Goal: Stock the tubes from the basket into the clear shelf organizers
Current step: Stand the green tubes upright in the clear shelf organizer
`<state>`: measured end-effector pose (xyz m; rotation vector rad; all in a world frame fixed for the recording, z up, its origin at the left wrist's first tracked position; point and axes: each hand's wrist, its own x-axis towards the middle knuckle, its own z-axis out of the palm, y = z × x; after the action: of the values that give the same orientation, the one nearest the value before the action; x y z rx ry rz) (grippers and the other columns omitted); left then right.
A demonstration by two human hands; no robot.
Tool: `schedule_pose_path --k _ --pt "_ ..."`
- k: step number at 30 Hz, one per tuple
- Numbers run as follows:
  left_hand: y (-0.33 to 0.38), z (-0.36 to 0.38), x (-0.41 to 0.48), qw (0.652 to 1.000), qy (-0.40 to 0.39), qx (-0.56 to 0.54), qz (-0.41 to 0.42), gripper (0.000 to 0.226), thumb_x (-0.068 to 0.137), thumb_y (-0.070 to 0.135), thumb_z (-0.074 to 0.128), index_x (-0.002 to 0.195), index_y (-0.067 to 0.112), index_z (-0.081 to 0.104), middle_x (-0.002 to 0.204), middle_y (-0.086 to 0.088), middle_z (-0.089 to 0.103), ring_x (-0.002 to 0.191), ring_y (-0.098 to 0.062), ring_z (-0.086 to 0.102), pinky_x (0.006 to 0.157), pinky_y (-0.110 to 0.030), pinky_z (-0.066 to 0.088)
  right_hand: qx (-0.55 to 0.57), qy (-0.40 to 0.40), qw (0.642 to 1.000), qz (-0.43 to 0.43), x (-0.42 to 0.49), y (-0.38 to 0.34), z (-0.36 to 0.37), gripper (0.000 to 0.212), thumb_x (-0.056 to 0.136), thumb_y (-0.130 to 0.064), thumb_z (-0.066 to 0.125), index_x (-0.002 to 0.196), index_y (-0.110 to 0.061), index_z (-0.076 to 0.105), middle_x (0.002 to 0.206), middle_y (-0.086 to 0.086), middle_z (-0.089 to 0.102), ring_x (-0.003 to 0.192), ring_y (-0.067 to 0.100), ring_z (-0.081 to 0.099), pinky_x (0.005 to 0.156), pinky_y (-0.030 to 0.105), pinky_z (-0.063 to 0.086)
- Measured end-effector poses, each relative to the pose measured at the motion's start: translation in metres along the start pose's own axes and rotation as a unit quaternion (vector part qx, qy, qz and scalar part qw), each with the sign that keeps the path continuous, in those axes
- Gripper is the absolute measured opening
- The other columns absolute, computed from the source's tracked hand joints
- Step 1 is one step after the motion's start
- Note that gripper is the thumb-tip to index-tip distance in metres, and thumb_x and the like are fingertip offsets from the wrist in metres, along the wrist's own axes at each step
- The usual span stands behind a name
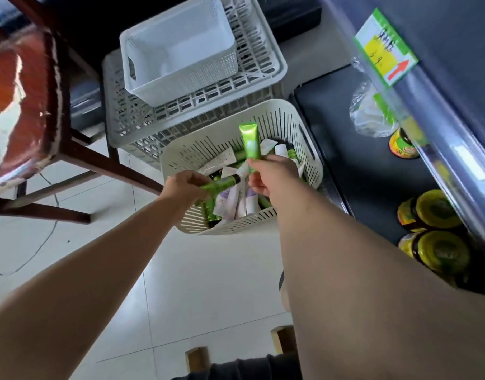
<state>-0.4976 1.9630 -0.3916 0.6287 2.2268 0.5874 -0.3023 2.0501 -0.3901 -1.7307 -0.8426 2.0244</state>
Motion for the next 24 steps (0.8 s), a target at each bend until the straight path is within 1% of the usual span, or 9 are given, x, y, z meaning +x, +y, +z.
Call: schedule_pose_path --k 2,4,6,9,13,16,18,22,24 --pt "0.011 -0.006 -0.010 0.996 -0.004 -0.090 -0.014 0.027 0.071 -0.009 0.079 0.087 0.012 0.075 0.093 -0.010 0.071 0.081 -0.021 0.068 0.067 -0.028 0.059 -0.032 0.032 0.999 -0.005 -0.008 -0.001 -0.005 0.015 0.083 -0.031 0.081 0.088 -0.019 0.073 0.067 0.002 0.069 0.058 0.017 0.062 0.076 0.040 0.061" --pt "0.022 -0.015 -0.018 0.987 -0.021 -0.160 -0.020 0.023 0.076 -0.014 0.074 0.087 0.006 0.073 0.102 -0.018 0.072 0.086 -0.025 0.072 0.069 -0.027 0.061 -0.049 0.050 0.998 -0.007 -0.019 -0.009 -0.012 0.022 0.080 -0.040 0.082 0.079 -0.022 0.069 0.080 0.000 0.069 0.071 0.018 0.065 0.083 0.039 0.060" --pt "0.034 -0.027 -0.025 0.982 -0.036 -0.183 -0.014 0.022 0.079 -0.016 0.071 0.083 0.006 0.071 0.108 -0.021 0.073 0.088 -0.026 0.073 0.070 -0.029 0.062 -0.052 0.039 0.998 -0.012 -0.032 -0.019 -0.018 0.032 0.079 -0.048 0.081 0.089 -0.021 0.068 0.094 0.000 0.068 0.086 0.018 0.065 0.091 0.039 0.056" --pt "0.061 -0.048 -0.041 0.962 -0.086 -0.259 -0.003 0.020 0.084 -0.015 0.068 0.082 0.006 0.068 0.111 -0.019 0.073 0.093 -0.027 0.073 0.069 -0.029 0.061 -0.063 0.009 0.998 -0.020 -0.050 -0.032 -0.019 0.056 0.076 -0.056 0.078 0.121 -0.025 0.066 0.110 -0.002 0.060 0.106 0.022 0.059 0.102 0.044 0.049" --pt "0.103 -0.072 -0.076 0.932 -0.138 -0.330 0.047 0.017 0.087 -0.012 0.066 0.086 0.004 0.070 0.099 -0.015 0.073 0.092 -0.026 0.074 0.070 -0.026 0.061 0.036 -0.059 0.997 -0.028 -0.072 -0.041 -0.006 0.051 0.068 -0.055 0.083 0.111 -0.029 0.075 0.117 -0.002 0.069 0.110 0.026 0.066 0.097 0.043 0.056" --pt "0.127 -0.083 -0.105 0.930 -0.156 -0.319 0.092 0.014 0.086 -0.011 0.068 0.093 0.001 0.069 0.099 -0.017 0.073 0.086 -0.023 0.076 0.073 -0.026 0.061 0.131 -0.067 0.987 -0.066 -0.081 -0.046 0.005 0.041 0.073 -0.043 0.084 0.105 -0.018 0.078 0.112 0.007 0.075 0.112 0.030 0.069 0.104 0.046 0.053" --pt "0.138 -0.089 -0.125 0.928 -0.172 -0.303 0.133 0.017 0.083 -0.005 0.073 0.098 -0.001 0.068 0.098 -0.016 0.073 0.086 -0.021 0.076 0.077 -0.025 0.061 0.175 -0.049 0.979 -0.087 -0.098 -0.053 0.007 0.032 0.084 -0.034 0.080 0.104 -0.009 0.075 0.106 0.013 0.076 0.104 0.030 0.071 0.105 0.048 0.051" --pt "0.148 -0.100 -0.153 0.882 -0.307 -0.230 0.272 0.047 0.073 0.010 0.081 0.117 0.004 0.065 0.113 -0.012 0.073 0.109 -0.026 0.070 0.098 -0.032 0.055 0.295 -0.024 0.951 -0.092 -0.131 -0.069 -0.005 0.029 0.093 -0.020 0.072 0.113 0.001 0.066 0.114 0.022 0.071 0.095 0.037 0.072 0.082 0.043 0.062" --pt "0.153 -0.100 -0.161 0.880 -0.277 -0.094 0.373 0.049 0.075 0.011 0.084 0.121 0.014 0.065 0.117 -0.003 0.073 0.110 -0.018 0.070 0.098 -0.032 0.054 0.290 -0.020 0.951 -0.107 -0.150 -0.079 -0.014 0.026 0.096 -0.023 0.068 0.108 -0.001 0.066 0.101 0.020 0.073 0.080 0.032 0.071 0.082 0.043 0.061"
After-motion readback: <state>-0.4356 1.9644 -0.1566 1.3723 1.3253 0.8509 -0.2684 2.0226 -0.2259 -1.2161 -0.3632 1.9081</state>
